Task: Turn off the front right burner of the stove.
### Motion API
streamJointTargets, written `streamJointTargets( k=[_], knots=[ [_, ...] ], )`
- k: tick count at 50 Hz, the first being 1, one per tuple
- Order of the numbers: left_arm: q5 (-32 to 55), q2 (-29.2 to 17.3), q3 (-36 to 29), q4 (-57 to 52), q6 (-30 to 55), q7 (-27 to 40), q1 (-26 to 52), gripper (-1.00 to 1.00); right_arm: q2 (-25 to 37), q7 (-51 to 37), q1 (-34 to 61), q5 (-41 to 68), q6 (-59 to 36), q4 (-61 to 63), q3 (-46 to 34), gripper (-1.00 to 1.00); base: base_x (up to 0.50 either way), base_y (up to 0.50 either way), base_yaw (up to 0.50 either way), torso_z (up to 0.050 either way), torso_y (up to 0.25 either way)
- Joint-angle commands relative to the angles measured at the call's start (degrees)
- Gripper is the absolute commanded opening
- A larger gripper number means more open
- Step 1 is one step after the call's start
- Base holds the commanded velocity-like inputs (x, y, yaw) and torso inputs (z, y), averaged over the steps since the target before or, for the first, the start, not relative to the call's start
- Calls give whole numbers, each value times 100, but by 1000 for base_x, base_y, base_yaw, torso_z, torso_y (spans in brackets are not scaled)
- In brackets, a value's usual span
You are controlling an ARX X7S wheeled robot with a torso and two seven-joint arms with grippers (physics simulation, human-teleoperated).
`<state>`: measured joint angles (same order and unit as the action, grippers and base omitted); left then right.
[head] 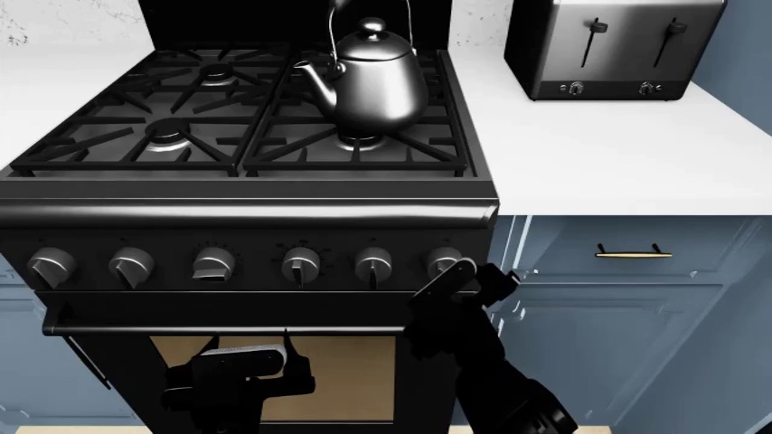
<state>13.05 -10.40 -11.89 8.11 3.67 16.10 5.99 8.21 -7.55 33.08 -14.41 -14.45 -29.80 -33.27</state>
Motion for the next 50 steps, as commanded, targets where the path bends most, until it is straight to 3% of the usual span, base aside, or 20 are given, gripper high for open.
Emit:
streamJointTargets(
  k=[1, 37, 38, 50],
  knots=[
    [25, -19, -27, 16, -5, 34, 11, 100, -2, -39, 41, 56, 31, -117, -28, 100, 0, 0, 0, 0, 0],
    [145, -59, -95, 123, 34, 113, 77, 100, -42, -162, 216, 233, 279, -607, -113, 100, 0, 0, 0, 0, 0],
    [147, -60, -98, 124, 37, 114, 79, 100, -39, -161, 214, 239, 276, -599, -114, -100, 0, 0, 0, 0, 0],
    [170, -77, -126, 130, 43, 147, 92, 100, -20, -184, 223, 287, 274, -580, -134, -100, 0, 0, 0, 0, 0]
  ],
)
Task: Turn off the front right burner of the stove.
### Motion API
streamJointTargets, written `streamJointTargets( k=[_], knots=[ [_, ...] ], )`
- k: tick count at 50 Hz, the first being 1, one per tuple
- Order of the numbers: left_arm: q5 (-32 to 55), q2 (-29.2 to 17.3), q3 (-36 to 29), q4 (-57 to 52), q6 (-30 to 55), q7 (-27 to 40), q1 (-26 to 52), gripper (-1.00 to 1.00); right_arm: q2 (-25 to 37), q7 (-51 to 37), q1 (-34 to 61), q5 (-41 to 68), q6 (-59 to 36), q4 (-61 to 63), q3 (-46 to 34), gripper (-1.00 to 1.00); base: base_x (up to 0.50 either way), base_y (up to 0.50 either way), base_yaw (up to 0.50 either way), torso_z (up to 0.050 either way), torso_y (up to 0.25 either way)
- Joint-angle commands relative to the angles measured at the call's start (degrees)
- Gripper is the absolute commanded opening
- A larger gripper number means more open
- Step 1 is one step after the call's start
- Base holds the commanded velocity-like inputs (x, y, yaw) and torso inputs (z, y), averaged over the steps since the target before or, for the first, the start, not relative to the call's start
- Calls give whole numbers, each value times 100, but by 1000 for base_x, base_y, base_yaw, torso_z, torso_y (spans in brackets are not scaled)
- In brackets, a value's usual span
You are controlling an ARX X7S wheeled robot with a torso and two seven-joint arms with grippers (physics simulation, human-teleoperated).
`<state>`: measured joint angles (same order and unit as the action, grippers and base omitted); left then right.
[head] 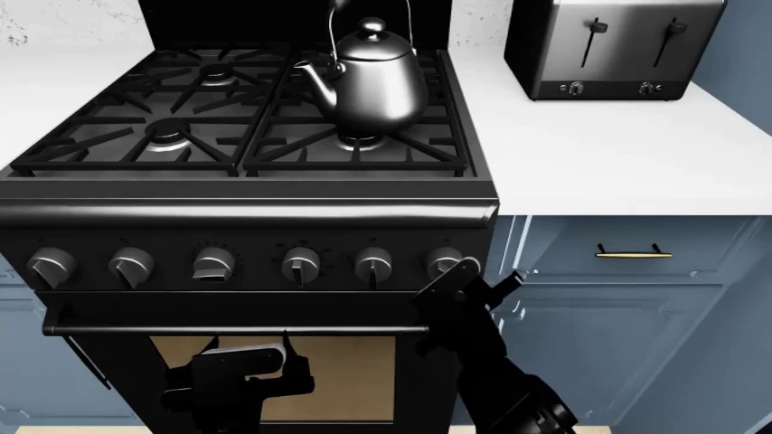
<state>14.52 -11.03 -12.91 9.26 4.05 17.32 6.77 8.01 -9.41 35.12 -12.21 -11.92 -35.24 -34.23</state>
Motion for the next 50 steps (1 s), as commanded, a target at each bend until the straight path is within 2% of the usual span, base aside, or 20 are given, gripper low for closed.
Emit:
streamJointTargets(
  k=[1, 16, 50],
  knots=[
    [24, -14, -27, 21, 4, 28, 17, 100, 0, -1, 23, 71, 25, -45, -40, -100, 0, 0, 0, 0, 0],
    [63, -30, -55, 49, 2, 60, 34, 100, -1, -53, 64, 140, 115, -129, -61, -100, 0, 0, 0, 0, 0],
    [183, -96, -111, -1, -33, 78, 22, 100, -202, 467, -95, 1399, 619, -306, 539, -100, 0, 0, 0, 0, 0]
  ],
)
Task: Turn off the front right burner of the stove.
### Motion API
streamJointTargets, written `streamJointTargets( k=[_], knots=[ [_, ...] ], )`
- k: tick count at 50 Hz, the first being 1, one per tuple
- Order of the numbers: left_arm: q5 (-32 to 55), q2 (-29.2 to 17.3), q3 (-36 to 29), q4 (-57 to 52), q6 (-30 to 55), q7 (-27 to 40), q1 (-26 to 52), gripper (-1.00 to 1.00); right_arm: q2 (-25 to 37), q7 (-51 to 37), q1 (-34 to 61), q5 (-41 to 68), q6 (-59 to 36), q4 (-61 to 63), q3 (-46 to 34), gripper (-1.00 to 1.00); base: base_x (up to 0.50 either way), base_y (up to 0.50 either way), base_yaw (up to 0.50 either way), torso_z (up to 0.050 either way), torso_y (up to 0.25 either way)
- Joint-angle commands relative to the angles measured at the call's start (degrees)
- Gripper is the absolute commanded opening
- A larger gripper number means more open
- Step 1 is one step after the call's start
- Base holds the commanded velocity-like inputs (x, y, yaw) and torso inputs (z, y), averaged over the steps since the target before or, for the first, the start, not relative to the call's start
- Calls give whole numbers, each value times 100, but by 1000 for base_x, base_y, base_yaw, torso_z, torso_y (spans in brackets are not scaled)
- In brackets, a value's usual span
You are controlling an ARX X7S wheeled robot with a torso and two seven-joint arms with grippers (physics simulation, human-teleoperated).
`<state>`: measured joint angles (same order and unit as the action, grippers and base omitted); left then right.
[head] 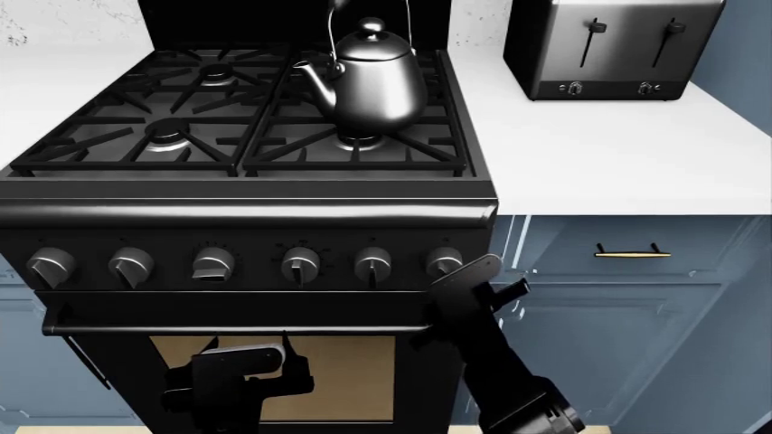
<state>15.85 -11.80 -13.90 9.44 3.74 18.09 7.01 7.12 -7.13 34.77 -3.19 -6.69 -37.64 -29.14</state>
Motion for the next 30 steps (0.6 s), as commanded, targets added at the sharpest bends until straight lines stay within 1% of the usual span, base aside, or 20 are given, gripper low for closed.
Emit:
streamJointTargets(
  k=[1, 30],
  knots=[
    [55, -21, -13, -21, 0, 2, -2, 100, -118, 246, -59, 527, 107, -70, 46, -100, 0, 0, 0, 0, 0],
    [133, -56, -65, -23, 0, 43, 21, 100, -220, 517, -117, 1526, 22, 132, 543, -100, -1, 0, 0, 0, 0]
  ],
)
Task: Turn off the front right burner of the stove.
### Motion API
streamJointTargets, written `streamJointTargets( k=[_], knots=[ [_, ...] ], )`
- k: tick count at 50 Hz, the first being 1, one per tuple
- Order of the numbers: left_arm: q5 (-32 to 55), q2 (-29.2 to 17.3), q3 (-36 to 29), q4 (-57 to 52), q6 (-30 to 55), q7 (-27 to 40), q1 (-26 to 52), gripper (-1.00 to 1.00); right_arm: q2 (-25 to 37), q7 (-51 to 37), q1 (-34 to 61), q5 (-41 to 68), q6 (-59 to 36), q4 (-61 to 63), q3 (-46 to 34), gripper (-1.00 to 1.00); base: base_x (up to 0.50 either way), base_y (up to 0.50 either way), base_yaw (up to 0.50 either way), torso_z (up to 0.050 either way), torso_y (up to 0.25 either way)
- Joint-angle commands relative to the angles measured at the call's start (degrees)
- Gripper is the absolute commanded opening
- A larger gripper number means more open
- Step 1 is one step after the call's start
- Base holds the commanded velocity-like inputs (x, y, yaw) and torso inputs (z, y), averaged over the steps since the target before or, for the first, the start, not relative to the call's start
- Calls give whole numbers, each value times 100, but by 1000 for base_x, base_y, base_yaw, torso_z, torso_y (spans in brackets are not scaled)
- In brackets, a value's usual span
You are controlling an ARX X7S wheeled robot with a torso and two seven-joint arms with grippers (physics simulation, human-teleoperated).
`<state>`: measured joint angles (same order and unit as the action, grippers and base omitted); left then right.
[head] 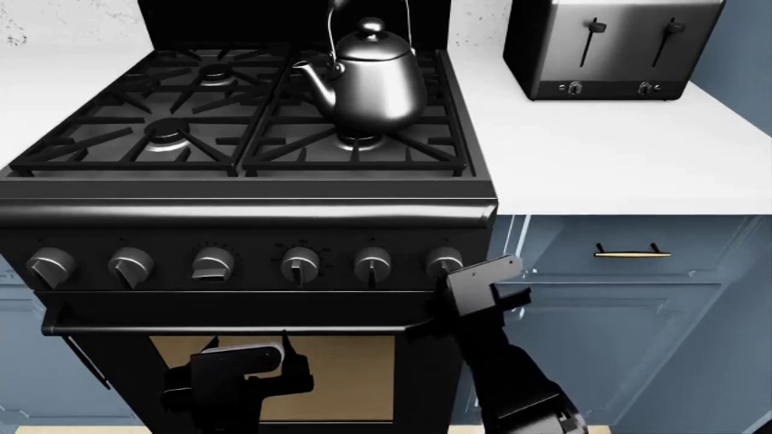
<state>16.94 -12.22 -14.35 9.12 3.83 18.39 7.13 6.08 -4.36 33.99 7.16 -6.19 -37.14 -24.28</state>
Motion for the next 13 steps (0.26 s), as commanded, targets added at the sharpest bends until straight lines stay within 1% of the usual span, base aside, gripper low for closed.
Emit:
streamJointTargets(
  k=[1, 13],
  knots=[
    [25, -16, -21, 10, -10, 13, 11, 100, -118, 244, -40, 510, -29, 82, 63, -100, 0, 3, 0, 0, 0],
    [49, -36, -41, 12, -32, 24, 9, 100, -165, 394, -76, 1080, -197, 187, 337, -100, -1, 0, 1, 0, 0]
  ],
)
